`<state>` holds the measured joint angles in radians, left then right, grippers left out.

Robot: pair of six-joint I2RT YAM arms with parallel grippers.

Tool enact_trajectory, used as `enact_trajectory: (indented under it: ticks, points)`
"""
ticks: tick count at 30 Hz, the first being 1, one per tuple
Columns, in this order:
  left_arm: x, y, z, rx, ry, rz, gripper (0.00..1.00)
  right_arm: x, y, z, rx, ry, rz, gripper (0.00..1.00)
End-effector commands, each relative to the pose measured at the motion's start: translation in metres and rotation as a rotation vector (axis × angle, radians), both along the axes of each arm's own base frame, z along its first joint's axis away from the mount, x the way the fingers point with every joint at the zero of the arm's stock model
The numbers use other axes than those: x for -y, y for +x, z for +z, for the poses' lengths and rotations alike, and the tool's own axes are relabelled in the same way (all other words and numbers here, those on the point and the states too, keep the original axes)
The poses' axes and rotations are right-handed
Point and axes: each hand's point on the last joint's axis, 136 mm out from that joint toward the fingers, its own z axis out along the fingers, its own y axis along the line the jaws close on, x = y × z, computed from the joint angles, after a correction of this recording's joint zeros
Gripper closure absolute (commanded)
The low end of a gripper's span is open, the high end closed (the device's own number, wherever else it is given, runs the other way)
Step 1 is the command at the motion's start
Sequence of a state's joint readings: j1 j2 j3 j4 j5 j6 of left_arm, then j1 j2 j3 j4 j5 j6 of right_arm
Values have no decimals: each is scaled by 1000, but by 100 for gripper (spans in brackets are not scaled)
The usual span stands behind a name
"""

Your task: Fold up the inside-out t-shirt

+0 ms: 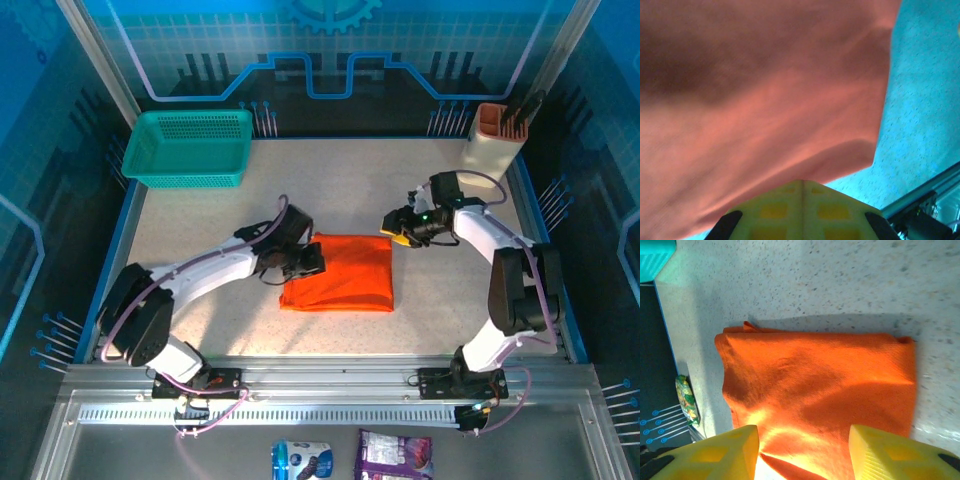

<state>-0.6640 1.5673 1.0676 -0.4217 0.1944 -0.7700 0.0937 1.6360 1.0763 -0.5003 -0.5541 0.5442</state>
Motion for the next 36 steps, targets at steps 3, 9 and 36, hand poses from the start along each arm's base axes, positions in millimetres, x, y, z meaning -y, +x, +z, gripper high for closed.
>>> enact_trajectory:
  ticks: [3,9,36]
  points:
    - [19,15,-16,4,160,-48,91,19,-24,-9,-44,-67,-14,51]
    - [25,29,-31,-23,353,-48,96,28,-36,-16,-56,-121,-14,52]
    - [21,6,-127,-215,480,-107,99,35,-71,-47,-98,-209,72,61]
